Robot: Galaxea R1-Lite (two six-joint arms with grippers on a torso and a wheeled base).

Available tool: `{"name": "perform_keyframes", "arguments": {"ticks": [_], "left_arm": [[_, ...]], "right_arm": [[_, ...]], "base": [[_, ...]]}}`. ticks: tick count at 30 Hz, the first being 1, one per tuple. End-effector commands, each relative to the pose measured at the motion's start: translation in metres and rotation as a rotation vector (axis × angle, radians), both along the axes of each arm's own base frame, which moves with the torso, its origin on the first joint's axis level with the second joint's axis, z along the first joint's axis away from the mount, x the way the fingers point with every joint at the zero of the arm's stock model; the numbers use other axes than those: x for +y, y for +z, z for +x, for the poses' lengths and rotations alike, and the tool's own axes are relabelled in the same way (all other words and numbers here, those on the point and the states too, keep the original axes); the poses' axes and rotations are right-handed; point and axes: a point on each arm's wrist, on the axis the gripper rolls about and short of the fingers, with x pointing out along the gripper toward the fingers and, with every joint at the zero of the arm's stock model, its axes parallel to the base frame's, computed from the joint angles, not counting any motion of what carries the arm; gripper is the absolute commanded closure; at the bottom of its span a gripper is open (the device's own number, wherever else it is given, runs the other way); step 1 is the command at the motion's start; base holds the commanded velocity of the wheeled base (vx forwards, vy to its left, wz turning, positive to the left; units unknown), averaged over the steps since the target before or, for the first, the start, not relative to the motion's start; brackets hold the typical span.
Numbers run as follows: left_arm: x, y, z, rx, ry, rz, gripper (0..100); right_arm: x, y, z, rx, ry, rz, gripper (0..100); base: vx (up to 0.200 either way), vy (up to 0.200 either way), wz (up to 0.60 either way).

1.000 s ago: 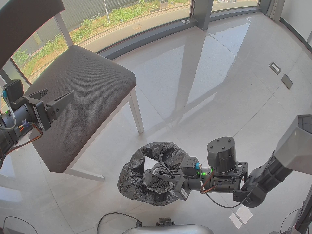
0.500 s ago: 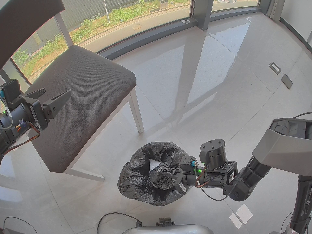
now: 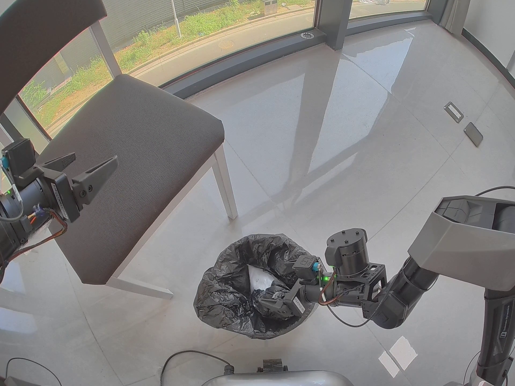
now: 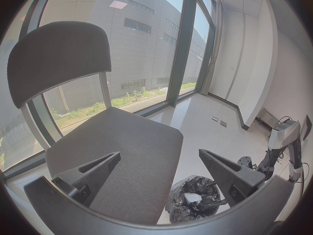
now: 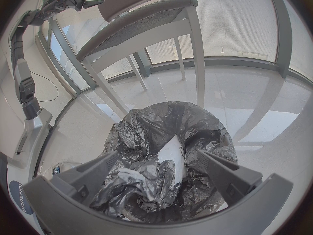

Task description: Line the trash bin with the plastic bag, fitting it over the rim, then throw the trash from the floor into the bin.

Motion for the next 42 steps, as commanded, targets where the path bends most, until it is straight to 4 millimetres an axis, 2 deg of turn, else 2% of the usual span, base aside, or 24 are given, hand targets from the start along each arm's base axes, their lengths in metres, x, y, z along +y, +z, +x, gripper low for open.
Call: {"name": "perform_keyframes", "arguments": {"ticks": [1, 7, 10, 16, 20, 21, 22, 23, 24, 25, 27, 30, 32, 34, 35, 36, 39, 41, 42], "left_arm": [[0.0, -0.003, -0.001, 0.008, -0.001, 0.002, 0], [0.002, -0.009, -0.006, 0.026, 0.004, 0.006, 0], [0.005, -0.012, -0.015, 0.039, 0.024, 0.012, 0], [0.011, -0.01, -0.036, 0.042, 0.154, 0.025, 0], [0.02, -0.003, -0.058, 0.012, 0.207, 0.021, 0], [0.021, -0.004, -0.059, 0.014, 0.211, 0.022, 0], [0.026, -0.003, -0.072, 0.032, 0.247, 0.03, 0], [0.028, -0.002, -0.08, 0.04, 0.267, 0.034, 0], [0.028, -0.002, -0.08, 0.04, 0.267, 0.034, 0], [0.033, 0.0, -0.094, 0.05, 0.304, 0.038, 0], [0.039, 0.002, -0.114, 0.04, 0.354, 0.037, 0], [0.048, -0.002, -0.147, 0.011, 0.417, 0.028, 0], [0.052, -0.006, -0.167, -0.006, 0.454, 0.025, 0], [0.059, -0.018, -0.205, -0.007, 0.538, 0.054, 0], [0.06, -0.023, -0.217, -0.001, 0.556, 0.068, 0], [0.062, -0.034, -0.239, 0.004, 0.575, 0.086, 0], [0.065, -0.057, -0.278, 0.018, 0.597, 0.113, 0], [0.065, -0.057, -0.278, 0.018, 0.597, 0.113, 0], [0.068, -0.049, -0.301, 0.038, 0.686, 0.059, 0]], "right_arm": [[0.0, 0.003, 0.001, -0.008, -0.001, 0.004, 0], [0.0, 0.009, 0.001, -0.024, -0.01, 0.015, 0], [-0.004, 0.031, 0.002, -0.073, -0.049, 0.041, 0], [-0.03, 0.086, 0.006, -0.236, -0.287, 0.065, 0], [-0.06, 0.132, 0.0, -0.353, -0.459, 0.096, 0], [-0.062, 0.134, -0.001, -0.358, -0.466, 0.098, 0], [-0.08, 0.152, -0.011, -0.407, -0.55, 0.102, 0], [-0.092, 0.162, -0.019, -0.432, -0.594, 0.104, 0], [-0.092, 0.162, -0.019, -0.432, -0.594, 0.104, 0], [-0.115, 0.178, -0.039, -0.461, -0.648, 0.099, 0], [-0.139, 0.191, -0.064, -0.484, -0.682, 0.06, 0], [-0.161, 0.215, -0.104, -0.535, -0.68, 0.023, 0], [-0.168, 0.228, -0.126, -0.554, -0.677, 0.037, 0], [-0.182, 0.245, -0.166, -0.584, -0.669, 0.051, 0], [-0.187, 0.25, -0.18, -0.592, -0.665, 0.058, 0], [-0.197, 0.255, -0.205, -0.603, -0.668, 0.054, 0], [-0.221, 0.259, -0.261, -0.61, -0.678, 0.042, 0], [-0.221, 0.259, -0.261, -0.61, -0.678, 0.042, 0], [-0.243, 0.255, -0.319, -0.588, -0.723, 0.009, 0]], "base": [[0.0, 0.0, 0.0], [0.0, 0.0, 0.0], [0.0, 0.0, 0.0], [0.0, 0.0, 0.0], [0.0, 0.0, 0.0], [0.0, 0.0, 0.0], [0.0, 0.0, 0.0], [0.0, 0.0, 0.0], [0.0, 0.0, 0.0], [0.0, 0.0, 0.0], [0.0, 0.0, 0.0], [0.0, 0.0, 0.0], [0.0, 0.0, 0.0], [0.0, 0.0, 0.0], [0.0, 0.0, 0.0], [0.0, 0.0, 0.0], [0.0, 0.0, 0.0], [0.0, 0.0, 0.0], [0.0, 0.0, 0.0]]}}
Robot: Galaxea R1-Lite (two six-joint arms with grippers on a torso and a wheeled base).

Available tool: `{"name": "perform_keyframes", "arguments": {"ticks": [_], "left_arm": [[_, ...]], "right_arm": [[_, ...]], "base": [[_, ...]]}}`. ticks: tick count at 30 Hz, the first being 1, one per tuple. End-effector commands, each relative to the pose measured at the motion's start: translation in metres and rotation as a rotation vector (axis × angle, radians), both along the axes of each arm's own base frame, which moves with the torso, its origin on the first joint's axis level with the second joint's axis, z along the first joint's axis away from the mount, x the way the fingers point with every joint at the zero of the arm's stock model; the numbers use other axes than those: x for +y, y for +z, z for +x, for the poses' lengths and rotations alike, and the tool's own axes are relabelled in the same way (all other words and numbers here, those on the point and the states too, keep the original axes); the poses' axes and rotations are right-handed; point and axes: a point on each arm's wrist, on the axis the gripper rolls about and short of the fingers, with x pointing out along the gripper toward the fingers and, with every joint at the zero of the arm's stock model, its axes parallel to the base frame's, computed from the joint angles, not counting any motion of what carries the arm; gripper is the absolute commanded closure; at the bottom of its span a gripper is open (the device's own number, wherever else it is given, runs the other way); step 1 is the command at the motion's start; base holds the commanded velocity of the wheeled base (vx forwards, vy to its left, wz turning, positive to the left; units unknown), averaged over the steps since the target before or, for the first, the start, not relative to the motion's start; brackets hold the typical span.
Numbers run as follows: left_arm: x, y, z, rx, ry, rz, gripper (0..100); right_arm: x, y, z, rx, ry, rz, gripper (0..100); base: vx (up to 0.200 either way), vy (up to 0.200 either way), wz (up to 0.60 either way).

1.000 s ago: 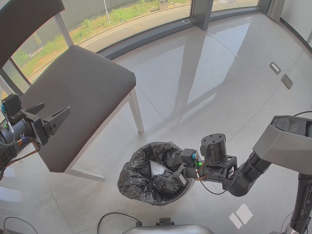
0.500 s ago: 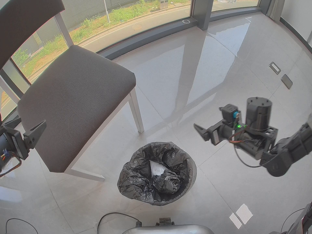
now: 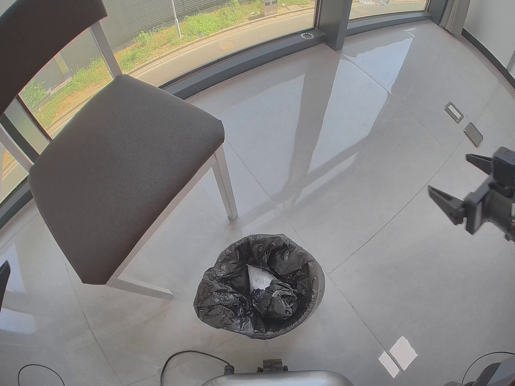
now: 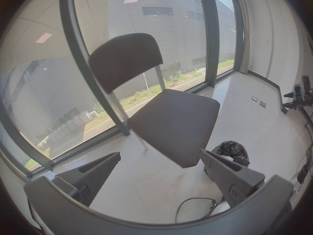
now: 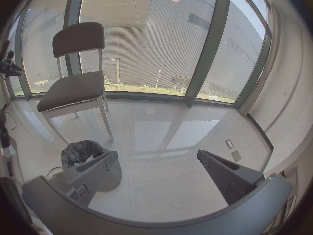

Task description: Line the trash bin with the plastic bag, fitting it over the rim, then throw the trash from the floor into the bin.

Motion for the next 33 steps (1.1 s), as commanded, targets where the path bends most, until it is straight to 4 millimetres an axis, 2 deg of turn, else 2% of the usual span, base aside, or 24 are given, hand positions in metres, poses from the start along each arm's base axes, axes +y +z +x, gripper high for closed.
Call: {"name": "perform_keyframes", "arguments": {"ticks": [1, 3, 5, 8, 11, 13, 18, 22, 26, 27, 30, 33], "left_arm": [[0.015, -0.026, -0.136, -0.146, 0.244, -0.012, 0], [0.015, -0.026, -0.141, -0.139, 0.26, -0.017, 0], [0.016, -0.024, -0.152, -0.133, 0.266, -0.015, 0], [0.009, -0.023, -0.169, -0.096, 0.304, 0.005, 0], [-0.001, -0.025, -0.183, -0.077, 0.328, 0.01, 0], [-0.001, -0.028, -0.186, -0.071, 0.312, 0.009, 0], [0.001, -0.052, -0.196, -0.079, 0.292, 0.033, 0], [0.001, -0.056, -0.203, -0.052, 0.288, 0.02, 0], [0.001, -0.058, -0.202, -0.052, 0.298, -0.032, 0], [0.001, -0.059, -0.2, -0.05, 0.302, -0.059, 0], [0.001, -0.06, -0.196, -0.044, 0.309, -0.095, 0], [0.001, -0.064, -0.186, -0.026, 0.312, -0.129, 0]], "right_arm": [[-0.084, 0.026, -0.202, -0.151, -0.116, 0.014, 0], [-0.09, 0.021, -0.231, -0.14, -0.169, 0.017, 0], [-0.091, 0.014, -0.251, -0.137, -0.212, 0.036, 0], [-0.092, 0.004, -0.269, -0.148, -0.246, 0.08, 0], [-0.09, -0.005, -0.273, -0.157, -0.264, 0.128, 0], [-0.089, -0.01, -0.272, -0.155, -0.267, 0.16, 0], [-0.083, -0.018, -0.266, -0.197, -0.324, 0.248, 0], [-0.079, -0.028, -0.263, -0.179, -0.333, 0.266, 0], [-0.078, -0.044, -0.257, -0.18, -0.285, 0.276, 0], [-0.077, -0.052, -0.246, -0.181, -0.284, 0.303, 0], [-0.075, -0.062, -0.23, -0.213, -0.278, 0.357, 0], [-0.073, -0.094, -0.204, -0.197, -0.281, 0.377, 0]], "base": [[0.0, 0.0, 0.0], [0.0, 0.0, 0.0], [0.0, 0.0, 0.0], [0.0, 0.0, 0.0], [0.0, 0.0, 0.0], [0.0, 0.0, 0.0], [0.0, 0.0, 0.0], [0.0, 0.0, 0.0], [0.0, 0.0, 0.0], [0.0, 0.0, 0.0], [0.0, 0.0, 0.0], [0.0, 0.0, 0.0]]}}
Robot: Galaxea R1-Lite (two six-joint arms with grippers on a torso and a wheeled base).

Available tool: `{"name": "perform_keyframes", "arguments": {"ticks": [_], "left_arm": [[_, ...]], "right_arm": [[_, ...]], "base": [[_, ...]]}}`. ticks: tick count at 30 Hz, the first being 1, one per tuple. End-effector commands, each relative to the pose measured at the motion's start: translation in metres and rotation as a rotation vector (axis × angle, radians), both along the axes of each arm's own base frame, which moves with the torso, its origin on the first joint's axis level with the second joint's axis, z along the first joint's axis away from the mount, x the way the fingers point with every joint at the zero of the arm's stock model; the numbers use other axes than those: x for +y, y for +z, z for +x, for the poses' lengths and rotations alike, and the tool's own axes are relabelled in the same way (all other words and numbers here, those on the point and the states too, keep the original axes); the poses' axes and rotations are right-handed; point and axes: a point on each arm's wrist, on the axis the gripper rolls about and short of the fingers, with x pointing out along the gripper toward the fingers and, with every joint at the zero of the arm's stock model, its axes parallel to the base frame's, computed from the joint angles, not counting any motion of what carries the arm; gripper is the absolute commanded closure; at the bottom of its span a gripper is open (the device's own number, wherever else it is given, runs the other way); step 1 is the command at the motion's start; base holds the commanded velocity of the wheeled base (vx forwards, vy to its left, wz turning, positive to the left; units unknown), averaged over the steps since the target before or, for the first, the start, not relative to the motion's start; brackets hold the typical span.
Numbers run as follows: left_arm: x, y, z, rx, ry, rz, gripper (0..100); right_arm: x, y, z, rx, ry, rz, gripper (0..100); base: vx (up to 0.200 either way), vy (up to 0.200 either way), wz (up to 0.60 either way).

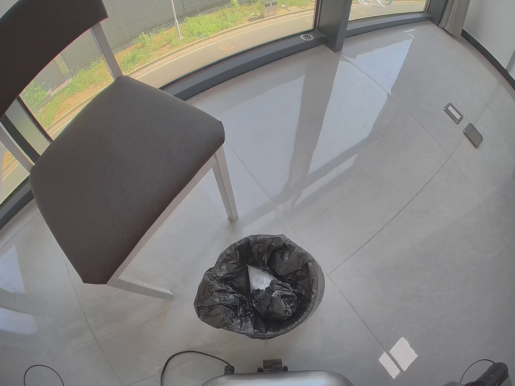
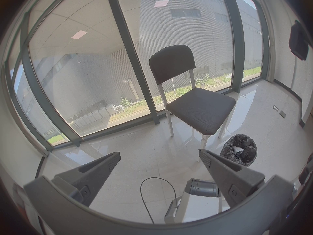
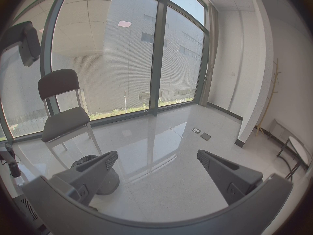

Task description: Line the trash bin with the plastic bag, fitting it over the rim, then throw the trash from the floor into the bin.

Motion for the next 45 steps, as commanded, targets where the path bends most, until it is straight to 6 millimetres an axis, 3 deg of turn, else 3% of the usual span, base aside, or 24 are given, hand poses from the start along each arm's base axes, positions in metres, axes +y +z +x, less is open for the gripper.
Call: {"name": "perform_keyframes", "arguments": {"ticks": [1, 4, 10, 16, 19, 23, 30, 32, 37, 45], "left_arm": [[0.0, -0.009, 0.014, 0.0, 0.011, -0.073, 0], [-0.001, -0.01, 0.026, -0.009, 0.02, -0.08, 0], [0.0, -0.012, 0.048, -0.024, 0.016, -0.072, 0], [0.0, -0.023, 0.093, -0.087, 0.018, -0.069, 0], [0.0, -0.031, 0.111, -0.107, 0.015, -0.055, 0], [0.0, -0.04, 0.125, -0.117, 0.0, -0.023, 0], [-0.001, -0.071, 0.156, -0.118, -0.043, -0.014, 0], [-0.001, -0.09, 0.168, -0.124, -0.046, -0.016, 0], [-0.005, -0.091, 0.173, -0.18, -0.217, -0.025, 0], [-0.01, -0.099, 0.178, -0.154, -0.451, -0.007, 0]], "right_arm": [[0.003, -0.056, 0.038, 0.02, 0.004, 0.051, 0], [0.004, -0.072, 0.047, -0.004, -0.011, 0.045, 0], [0.003, -0.073, 0.047, 0.004, -0.043, 0.005, 0], [0.006, -0.084, 0.044, 0.076, -0.138, -0.051, 0], [0.006, -0.106, 0.045, 0.084, -0.084, -0.045, 0], [0.009, -0.106, 0.044, 0.055, 0.086, 0.084, 0], [0.009, -0.106, 0.044, 0.05, 0.089, 0.089, 0], [0.01, -0.106, 0.044, 0.05, 0.095, 0.099, 0], [0.009, -0.113, 0.046, 0.09, 0.09, 0.049, 0], [0.01, -0.113, 0.046, 0.089, 0.1, 0.031, 0]], "base": [[0.0, 0.0, 0.0], [0.0, 0.0, 0.0], [0.0, 0.0, 0.0], [0.0, 0.0, 0.0], [0.0, 0.0, 0.0], [0.0, 0.0, 0.0], [0.0, 0.0, 0.0], [0.0, 0.0, 0.0], [0.0, 0.0, 0.0], [-0.2, -0.2, 0.0]]}}
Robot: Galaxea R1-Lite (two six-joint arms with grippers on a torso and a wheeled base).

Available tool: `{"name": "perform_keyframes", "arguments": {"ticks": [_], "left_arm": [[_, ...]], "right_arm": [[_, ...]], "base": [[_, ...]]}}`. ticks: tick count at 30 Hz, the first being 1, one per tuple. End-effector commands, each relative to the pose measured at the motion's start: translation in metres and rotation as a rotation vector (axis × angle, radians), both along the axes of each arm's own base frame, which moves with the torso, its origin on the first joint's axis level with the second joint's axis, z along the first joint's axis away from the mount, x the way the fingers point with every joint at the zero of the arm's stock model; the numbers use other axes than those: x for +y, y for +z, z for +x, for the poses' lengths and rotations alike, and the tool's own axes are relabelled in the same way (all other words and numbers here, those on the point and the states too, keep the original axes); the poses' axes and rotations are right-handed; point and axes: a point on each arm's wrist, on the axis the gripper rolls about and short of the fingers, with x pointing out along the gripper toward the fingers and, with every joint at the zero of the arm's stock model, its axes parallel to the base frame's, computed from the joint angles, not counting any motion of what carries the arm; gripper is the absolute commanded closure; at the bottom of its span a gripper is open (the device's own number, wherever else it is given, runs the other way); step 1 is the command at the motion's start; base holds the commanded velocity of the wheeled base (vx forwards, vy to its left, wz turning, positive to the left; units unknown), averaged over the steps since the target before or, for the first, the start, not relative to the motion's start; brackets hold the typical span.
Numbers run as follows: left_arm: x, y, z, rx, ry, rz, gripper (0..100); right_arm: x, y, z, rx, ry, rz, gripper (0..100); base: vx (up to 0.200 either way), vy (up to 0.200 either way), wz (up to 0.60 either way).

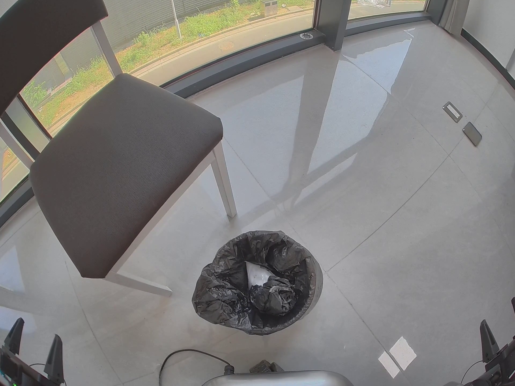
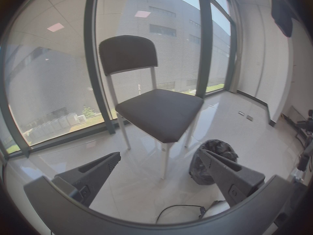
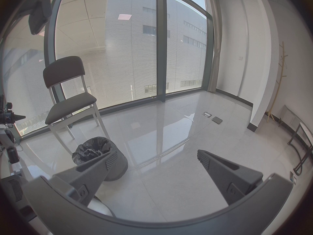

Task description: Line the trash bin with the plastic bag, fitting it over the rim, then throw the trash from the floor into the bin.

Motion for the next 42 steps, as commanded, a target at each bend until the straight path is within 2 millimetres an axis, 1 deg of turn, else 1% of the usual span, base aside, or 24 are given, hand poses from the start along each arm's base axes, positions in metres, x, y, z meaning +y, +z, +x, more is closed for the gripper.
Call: {"name": "perform_keyframes", "arguments": {"ticks": [1, 4, 10, 18, 42], "left_arm": [[-0.0013, -0.0099, 0.0044, 0.018, -0.069, 0.02, 0], [-0.0012, -0.0101, 0.0048, 0.017, -0.072, 0.021, 0], [-0.0008, -0.0103, 0.0036, -0.004, -0.041, 0.013, 0], [-0.0008, -0.0106, 0.0037, -0.005, -0.04, 0.012, 0], [-0.0008, -0.0101, 0.0036, -0.006, -0.04, 0.012, 0]], "right_arm": [[0.0002, -0.0051, 0.0002, 0.002, 0.008, -0.019, 0], [0.0002, -0.0055, 0.0002, 0.006, 0.008, -0.003, 0], [0.0011, -0.0055, 0.0002, 0.005, 0.051, -0.023, 0], [0.0008, -0.0053, 0.0002, 0.004, 0.036, 0.007, 0], [0.0008, -0.0053, 0.0002, 0.004, 0.036, 0.007, 0]], "base": [[-0.2, -0.2, 0.0], [-0.2, -0.2, 0.0], [0.0, 0.0, 0.0], [0.0, 0.0, 0.0], [0.0, 0.0, 0.0]]}}
